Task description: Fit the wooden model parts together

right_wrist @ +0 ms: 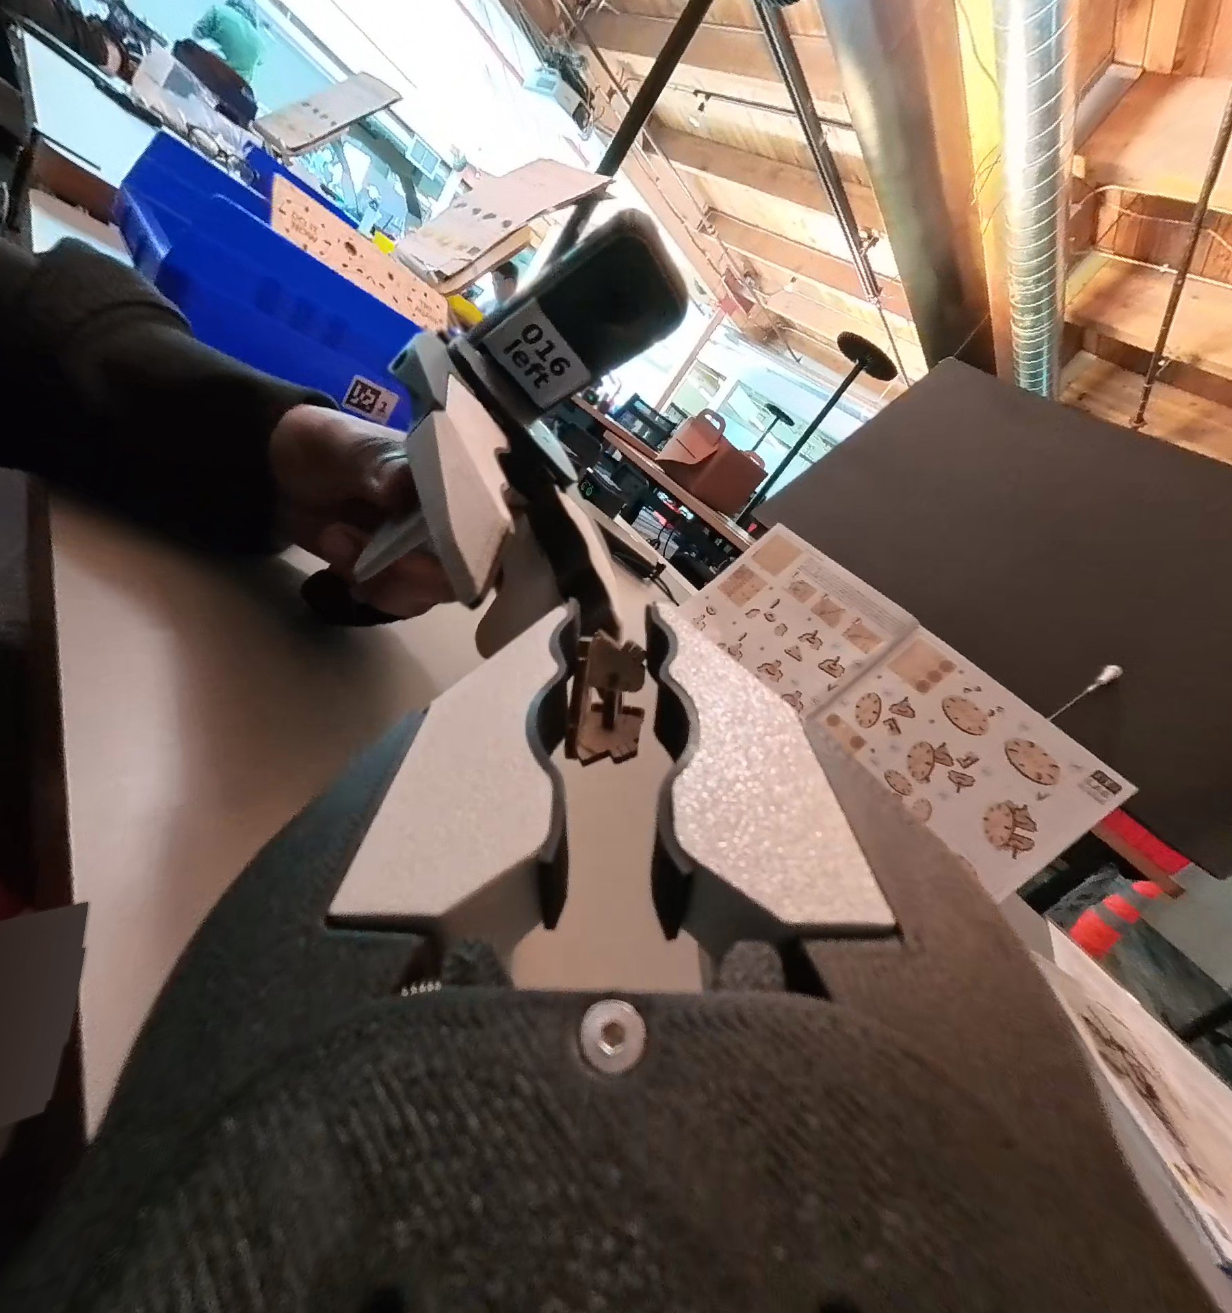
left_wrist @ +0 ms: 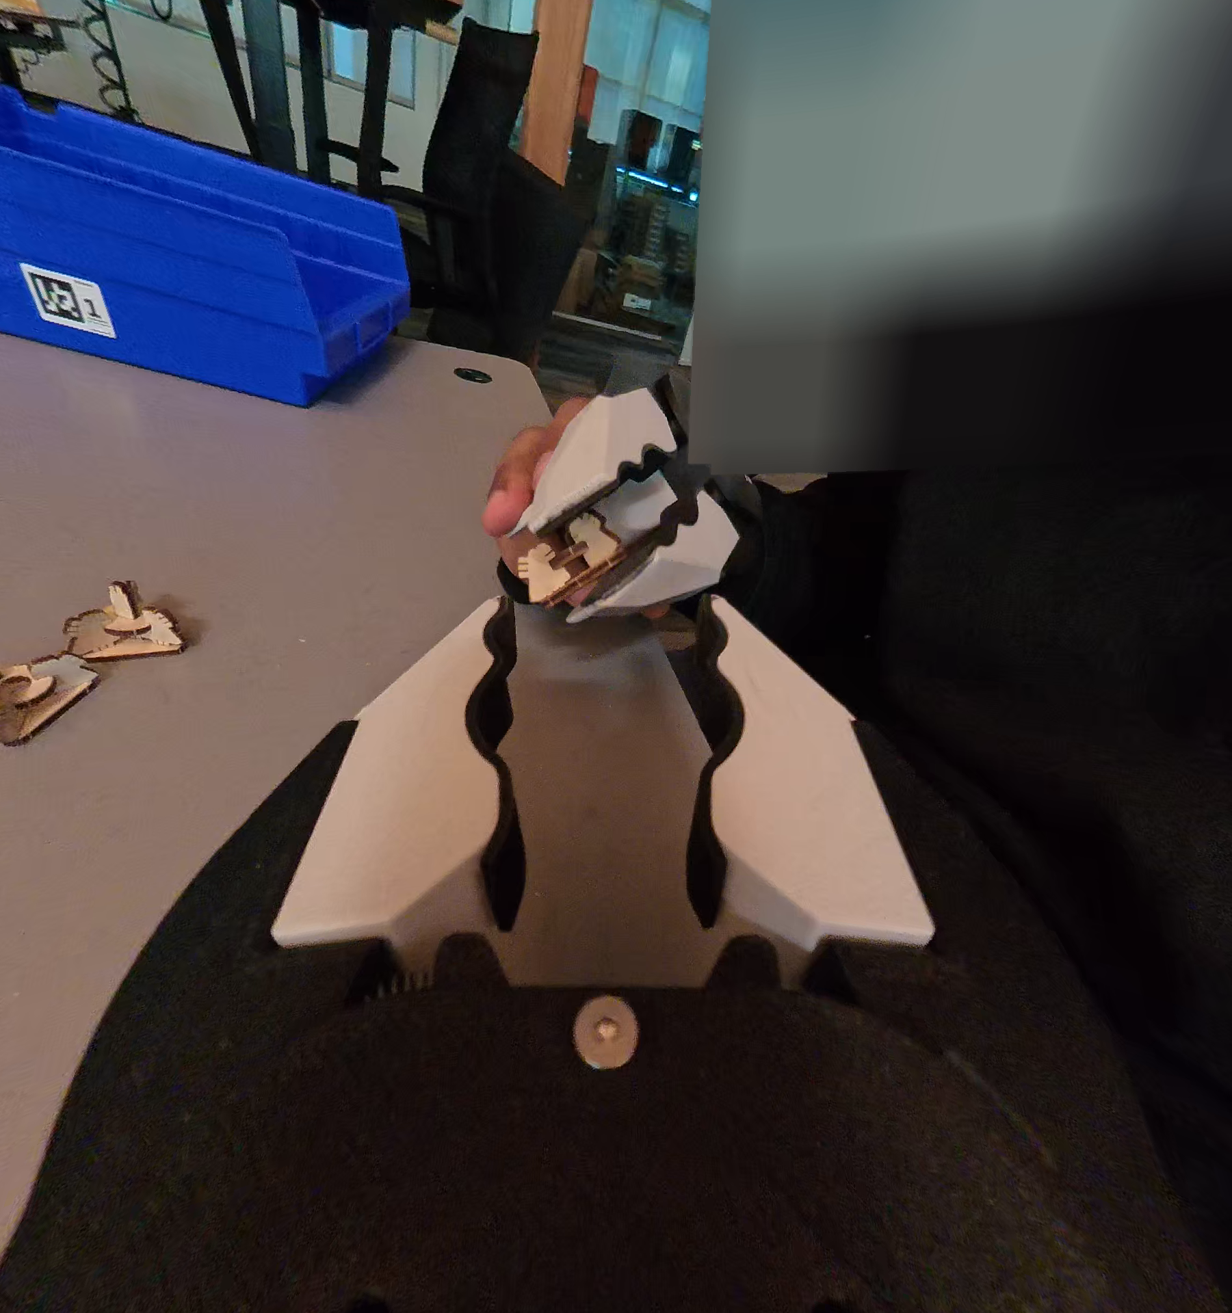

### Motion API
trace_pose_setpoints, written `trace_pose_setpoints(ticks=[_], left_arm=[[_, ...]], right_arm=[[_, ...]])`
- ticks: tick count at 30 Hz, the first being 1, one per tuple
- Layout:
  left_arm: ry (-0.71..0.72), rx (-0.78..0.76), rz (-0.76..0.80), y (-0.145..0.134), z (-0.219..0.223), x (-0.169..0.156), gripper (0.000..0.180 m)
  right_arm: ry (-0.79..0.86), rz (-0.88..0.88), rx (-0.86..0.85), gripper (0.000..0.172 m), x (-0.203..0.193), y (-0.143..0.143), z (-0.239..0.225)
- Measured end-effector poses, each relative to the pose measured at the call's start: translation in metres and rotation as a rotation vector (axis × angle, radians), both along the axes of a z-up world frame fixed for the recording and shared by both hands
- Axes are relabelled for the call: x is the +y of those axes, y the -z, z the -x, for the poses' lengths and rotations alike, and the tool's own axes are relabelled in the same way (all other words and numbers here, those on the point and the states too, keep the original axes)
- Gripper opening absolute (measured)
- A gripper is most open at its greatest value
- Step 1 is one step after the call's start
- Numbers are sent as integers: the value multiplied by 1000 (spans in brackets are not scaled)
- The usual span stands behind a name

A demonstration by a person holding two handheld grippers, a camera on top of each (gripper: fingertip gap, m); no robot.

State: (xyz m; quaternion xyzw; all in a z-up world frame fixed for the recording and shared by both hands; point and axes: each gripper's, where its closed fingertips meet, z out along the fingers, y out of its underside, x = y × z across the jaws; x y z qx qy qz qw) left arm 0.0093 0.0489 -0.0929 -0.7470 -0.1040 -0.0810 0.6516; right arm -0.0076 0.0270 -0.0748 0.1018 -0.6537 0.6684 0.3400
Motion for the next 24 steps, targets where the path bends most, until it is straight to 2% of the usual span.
trace_pose_setpoints(ticks=[5,8,12,17,20,24], left_arm=[[51,-117,-31,-1,-4,2,57],[79,-269,-57,2,-2,2,67],[174,-466,-101,1,-8,3,67],[242,-491,-124,-4,-18,6,65],[224,-465,-129,-5,-15,3,56],[202,-493,-178,-10,-7,-3,27]], right_arm=[[-21,-48,19,16,-5,7,-5],[-41,-55,23,16,-5,8,-8],[-73,-53,17,16,-5,7,-12],[-97,-51,16,16,-6,7,-16],[-99,-34,7,16,-4,4,-15],[-111,-8,-14,16,-2,0,-15]])
